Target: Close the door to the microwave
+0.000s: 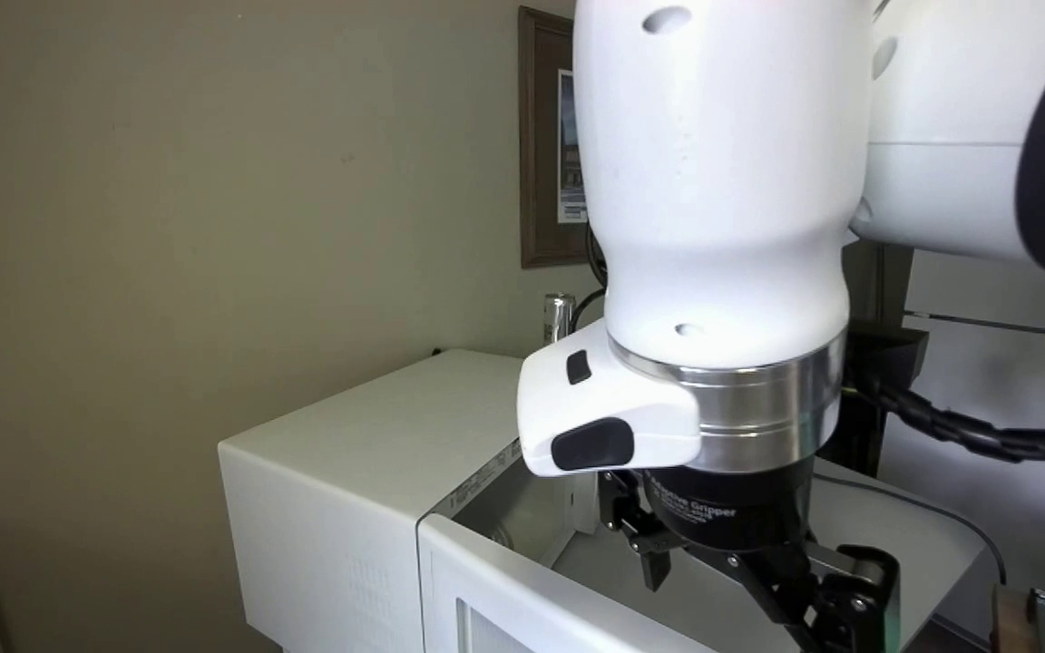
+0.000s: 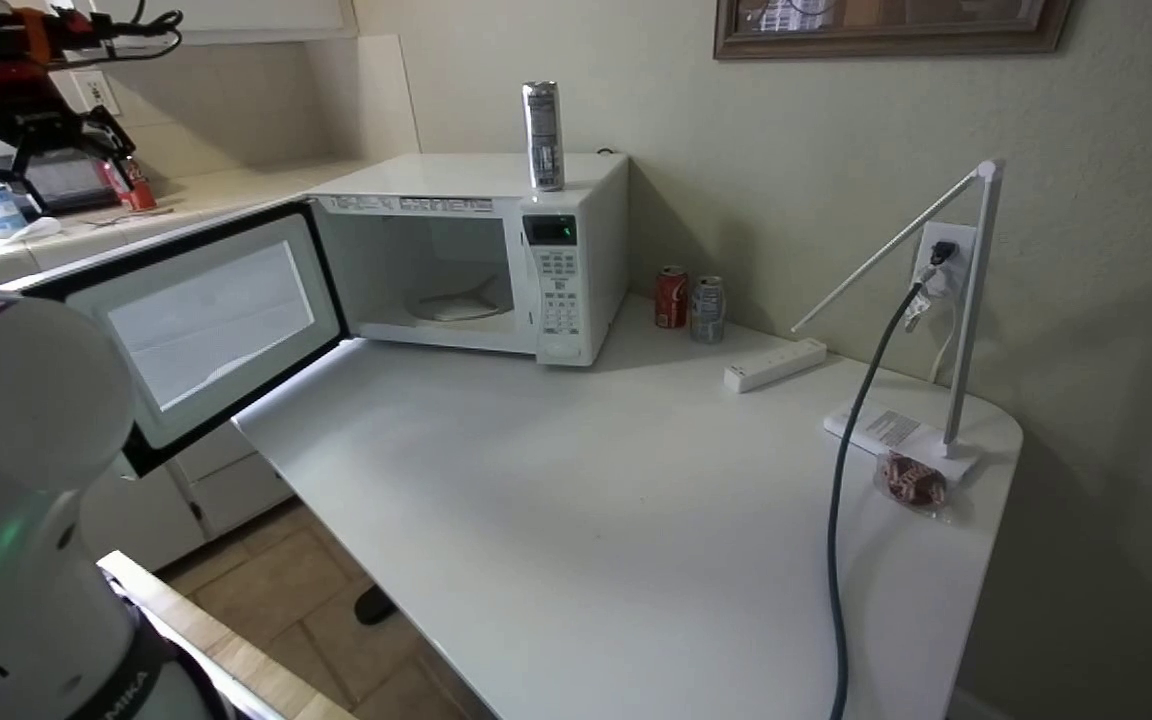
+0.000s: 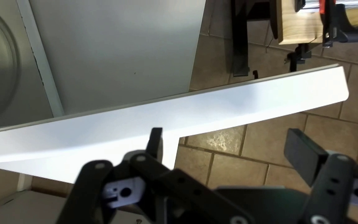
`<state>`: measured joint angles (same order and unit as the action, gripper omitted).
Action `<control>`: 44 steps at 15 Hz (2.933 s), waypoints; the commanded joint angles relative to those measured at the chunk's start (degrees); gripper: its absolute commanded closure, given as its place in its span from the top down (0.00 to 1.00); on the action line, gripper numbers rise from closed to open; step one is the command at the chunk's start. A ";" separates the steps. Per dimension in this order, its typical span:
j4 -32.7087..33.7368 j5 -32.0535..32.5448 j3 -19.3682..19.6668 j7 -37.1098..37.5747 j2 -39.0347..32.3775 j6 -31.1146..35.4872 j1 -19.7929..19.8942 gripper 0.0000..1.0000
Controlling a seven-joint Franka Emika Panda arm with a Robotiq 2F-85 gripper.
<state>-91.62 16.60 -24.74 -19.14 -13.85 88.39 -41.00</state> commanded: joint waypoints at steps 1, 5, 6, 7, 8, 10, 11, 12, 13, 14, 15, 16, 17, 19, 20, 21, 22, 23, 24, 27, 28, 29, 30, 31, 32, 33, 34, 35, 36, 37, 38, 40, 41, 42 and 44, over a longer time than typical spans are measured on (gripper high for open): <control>-0.66 0.54 -0.37 -1.10 0.34 1.76 0.61 1.00; -8.10 1.79 -0.16 -1.07 4.12 16.19 2.33 1.00; -10.25 1.87 -0.22 -1.11 4.92 20.17 2.84 1.00; -12.36 1.88 -0.26 -0.91 5.68 23.78 3.31 1.00; -14.29 2.04 -0.33 -1.00 6.33 27.35 3.74 1.00; -18.03 2.41 -0.46 -0.81 7.53 33.10 4.40 1.00; -19.86 2.05 -0.56 -0.92 8.13 35.61 4.80 1.00; -21.49 0.74 -0.76 -1.23 8.60 37.55 5.25 1.00; -22.85 -0.71 -1.03 -1.76 9.10 38.78 5.60 1.00; -24.16 -2.95 -1.44 -2.58 9.60 39.64 6.02 1.00; -25.46 -5.01 -1.86 -3.53 10.24 40.45 6.34 1.00; -26.60 -7.40 -2.23 -4.46 10.81 40.75 6.63 1.00; -27.73 -9.22 -2.44 -4.91 11.53 40.84 6.81 1.00; -29.72 -12.43 -2.75 -5.34 13.12 40.24 6.98 0.87; -30.22 -13.50 -2.81 -4.89 13.75 39.04 7.04 0.74; -30.77 -14.34 -2.85 -4.25 14.37 37.32 7.03 0.66; -31.47 -14.99 -2.80 -3.64 15.05 36.15 7.05 0.58; -32.13 -15.81 -2.74 -3.38 15.78 34.91 7.04 0.50; -32.62 -16.58 -2.67 -2.83 16.42 33.32 7.04 0.42; -34.07 -18.14 -2.62 -0.57 18.60 29.16 7.06 0.19; -34.66 -18.48 -2.58 0.40 19.40 28.01 7.08 0.12; -34.99 -18.71 -2.59 2.23 20.10 26.08 7.05 0.04; -35.36 -19.10 -2.57 4.45 20.95 23.88 7.05 0.00; -35.92 -19.65 -2.56 7.19 21.98 21.98 7.07 0.00; -36.71 -20.25 -2.47 9.59 22.93 20.13 7.16 0.00; -37.18 -21.18 -2.36 11.95 23.85 18.17 7.23 0.00; -37.97 -21.75 -2.28 14.24 24.74 16.92 7.37 0.00; -38.83 -22.75 -2.15 16.29 25.65 16.06 7.54 0.00; -39.71 -23.48 -2.10 18.52 26.56 15.15 7.78 0.00; -41.13 -24.44 -1.93 20.43 27.77 15.40 8.13 0.00; -42.59 -24.86 -1.85 22.50 29.04 15.59 8.62 0.00; -45.42 -24.59 -1.87 26.71 31.03 16.20 9.80 0.00; -46.69 -23.83 -2.00 28.85 31.94 16.65 10.52 0.00; -47.70 -23.19 -2.23 31.08 32.65 16.85 11.29 0.00; -49.93 -23.44 -2.35 34.97 34.56 17.82 12.78 0.00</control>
<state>-136.97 -6.36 -26.44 10.25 16.21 104.29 -30.26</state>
